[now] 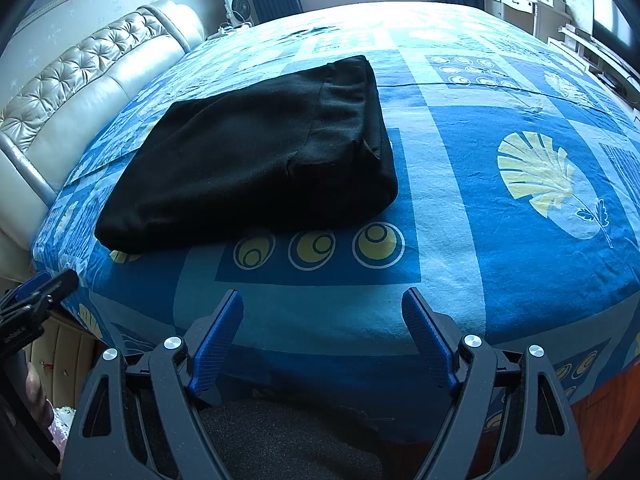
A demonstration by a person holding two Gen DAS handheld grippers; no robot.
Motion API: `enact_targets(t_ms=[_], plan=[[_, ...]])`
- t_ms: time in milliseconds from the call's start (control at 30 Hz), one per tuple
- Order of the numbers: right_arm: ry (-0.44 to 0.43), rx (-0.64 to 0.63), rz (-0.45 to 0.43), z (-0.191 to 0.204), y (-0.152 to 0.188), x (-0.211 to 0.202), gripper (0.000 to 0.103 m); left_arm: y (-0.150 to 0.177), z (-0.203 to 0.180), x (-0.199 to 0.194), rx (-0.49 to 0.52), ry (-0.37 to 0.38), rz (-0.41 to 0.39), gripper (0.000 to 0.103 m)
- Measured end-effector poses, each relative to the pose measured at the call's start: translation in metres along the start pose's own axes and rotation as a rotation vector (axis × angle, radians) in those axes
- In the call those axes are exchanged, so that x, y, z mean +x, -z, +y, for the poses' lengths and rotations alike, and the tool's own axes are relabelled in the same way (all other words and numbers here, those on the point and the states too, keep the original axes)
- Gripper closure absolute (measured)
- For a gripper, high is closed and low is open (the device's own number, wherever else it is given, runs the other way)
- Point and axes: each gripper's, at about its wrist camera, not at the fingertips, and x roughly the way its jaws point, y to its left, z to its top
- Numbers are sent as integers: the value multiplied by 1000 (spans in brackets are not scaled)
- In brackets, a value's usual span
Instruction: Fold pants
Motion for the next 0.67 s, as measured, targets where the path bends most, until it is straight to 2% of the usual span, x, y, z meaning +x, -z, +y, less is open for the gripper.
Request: enact_targets(t_ms=[167,267,333,433,533,600,667], plan=[[-3,-3,4,-1,0,1,23,2,2,1,-13,7,-4,3],[-2,-5,3,-1,0,1,23,-2,3,-5,-17,-3,-53,3],[-2,-6,9,-1,1,2,23,-7,4,-14,-10,51,-106,3],[-25,7,27,-3,-2,3,23,-22,7,-28,14,60,-176,3],[-83,54,3,-13,-22,-6,23,-51,25,-33,-1,53,-254,3],[-84,66,-36,-22,-42,-9,20,-71,41,-21,-17,17,-273,3],[-56,80,-83,-38,-73,-5,18,-96,63,3,-48,-28,-259,3]])
